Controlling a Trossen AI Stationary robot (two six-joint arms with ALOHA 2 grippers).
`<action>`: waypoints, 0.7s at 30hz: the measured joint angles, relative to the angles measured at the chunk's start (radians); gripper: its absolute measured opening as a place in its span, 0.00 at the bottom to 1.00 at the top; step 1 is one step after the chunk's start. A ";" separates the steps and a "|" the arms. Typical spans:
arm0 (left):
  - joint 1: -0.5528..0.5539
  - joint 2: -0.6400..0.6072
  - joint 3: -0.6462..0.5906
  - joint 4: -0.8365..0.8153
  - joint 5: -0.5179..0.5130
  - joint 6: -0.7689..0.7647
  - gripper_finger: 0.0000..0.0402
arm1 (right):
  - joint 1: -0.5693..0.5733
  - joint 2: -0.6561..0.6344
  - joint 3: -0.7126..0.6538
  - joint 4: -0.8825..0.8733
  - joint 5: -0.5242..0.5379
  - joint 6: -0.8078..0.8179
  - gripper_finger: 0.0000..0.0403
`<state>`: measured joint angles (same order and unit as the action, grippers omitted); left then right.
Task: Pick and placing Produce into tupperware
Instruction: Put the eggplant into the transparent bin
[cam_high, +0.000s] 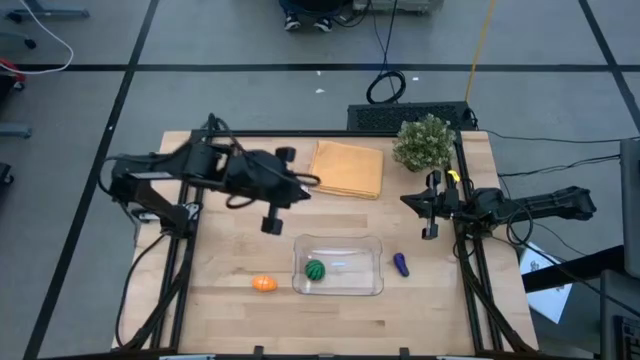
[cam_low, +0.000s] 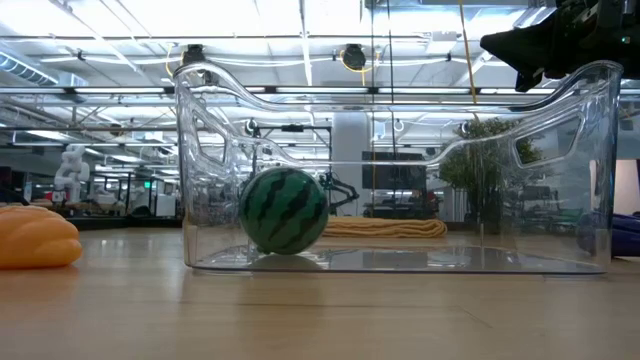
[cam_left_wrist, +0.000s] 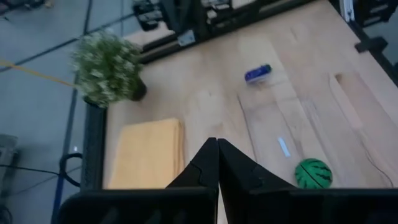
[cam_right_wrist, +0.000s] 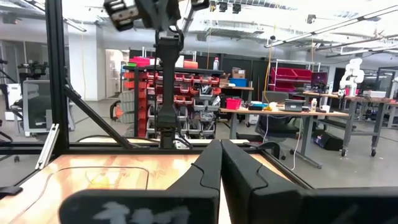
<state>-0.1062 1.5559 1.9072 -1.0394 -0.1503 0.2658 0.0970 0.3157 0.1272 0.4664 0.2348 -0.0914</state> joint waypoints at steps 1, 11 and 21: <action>0.008 -0.014 0.000 -0.001 -0.002 0.002 0.00 | 0.000 0.000 0.000 0.000 0.000 0.000 0.00; 0.135 -0.160 0.000 -0.005 0.043 -0.006 0.00 | 0.000 0.000 0.000 0.000 0.000 -0.002 0.00; 0.210 -0.397 -0.265 0.168 0.060 -0.042 0.00 | 0.000 0.000 0.000 -0.001 0.000 -0.002 0.00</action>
<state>0.1042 1.1584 1.6420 -0.8715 -0.0899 0.2239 0.0968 0.3157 0.1272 0.4652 0.2348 -0.0938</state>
